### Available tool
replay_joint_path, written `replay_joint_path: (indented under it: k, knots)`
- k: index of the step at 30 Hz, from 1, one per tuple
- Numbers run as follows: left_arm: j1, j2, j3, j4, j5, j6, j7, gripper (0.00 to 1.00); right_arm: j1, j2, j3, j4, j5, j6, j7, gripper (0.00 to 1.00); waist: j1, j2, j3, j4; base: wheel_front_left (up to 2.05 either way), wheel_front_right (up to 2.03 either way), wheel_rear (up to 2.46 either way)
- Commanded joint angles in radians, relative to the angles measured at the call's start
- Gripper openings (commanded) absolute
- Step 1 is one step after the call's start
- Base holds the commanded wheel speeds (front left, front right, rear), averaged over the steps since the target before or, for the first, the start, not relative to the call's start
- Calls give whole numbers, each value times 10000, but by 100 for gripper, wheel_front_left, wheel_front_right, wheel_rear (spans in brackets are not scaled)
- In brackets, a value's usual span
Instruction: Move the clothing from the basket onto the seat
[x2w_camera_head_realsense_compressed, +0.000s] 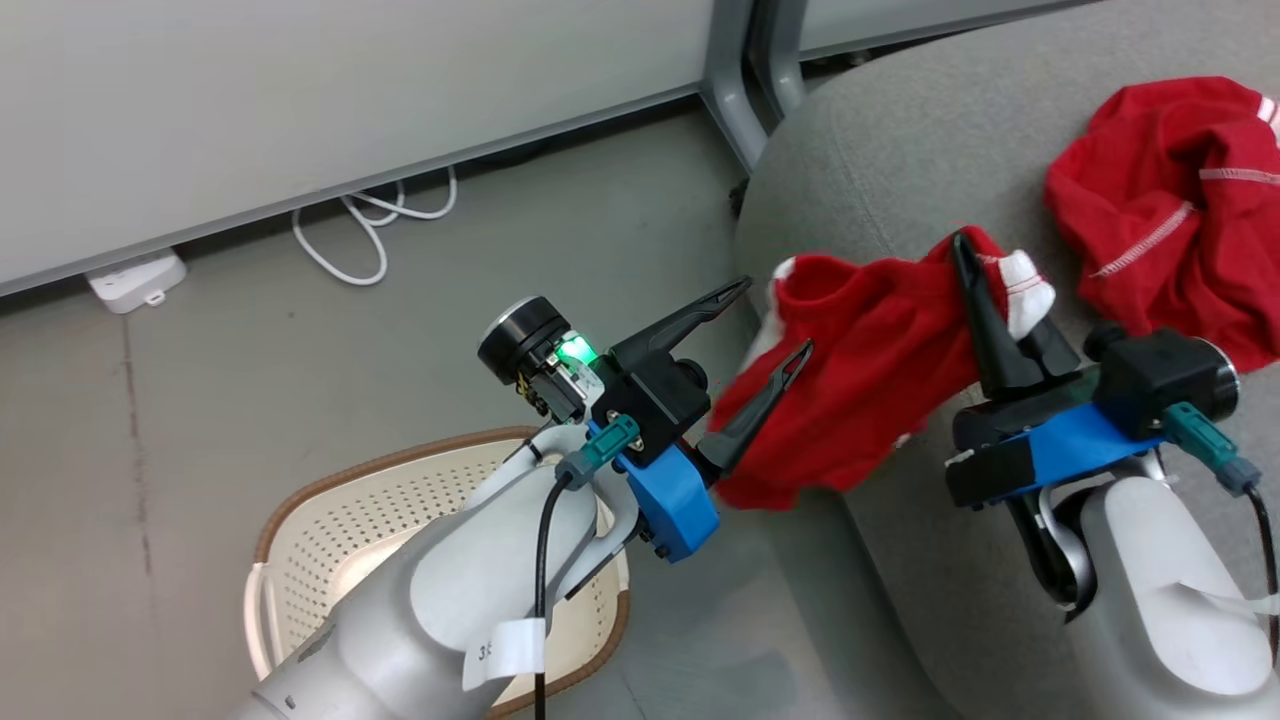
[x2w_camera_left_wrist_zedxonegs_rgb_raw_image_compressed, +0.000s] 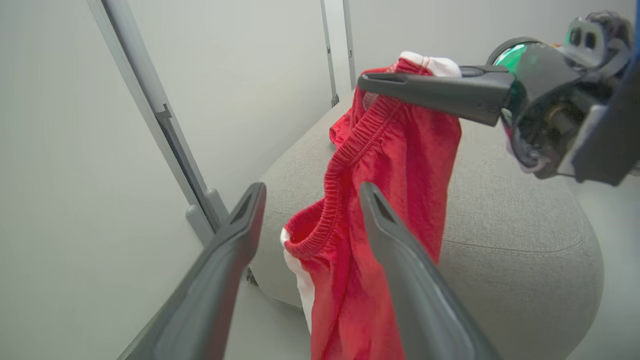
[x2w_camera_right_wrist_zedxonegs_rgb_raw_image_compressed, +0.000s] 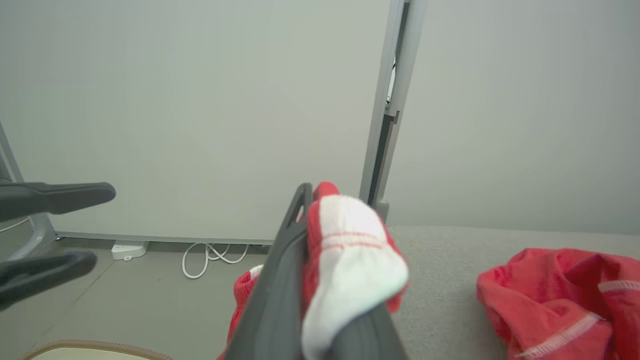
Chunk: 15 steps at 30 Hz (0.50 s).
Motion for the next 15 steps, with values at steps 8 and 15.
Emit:
replay_joint_path:
  k: [8, 15]
  knots:
    - [-136, 120, -340, -89, 101, -49, 61, 100, 403, 87, -891, -477, -154, 1, -37, 0, 0, 0, 583, -837, 0, 0, 0]
    - [-229, 140, -637, -99, 95, -75, 85, 100, 546, 205, -1317, -634, -214, 1, -37, 0, 0, 0, 867, -1203, 0, 0, 0]
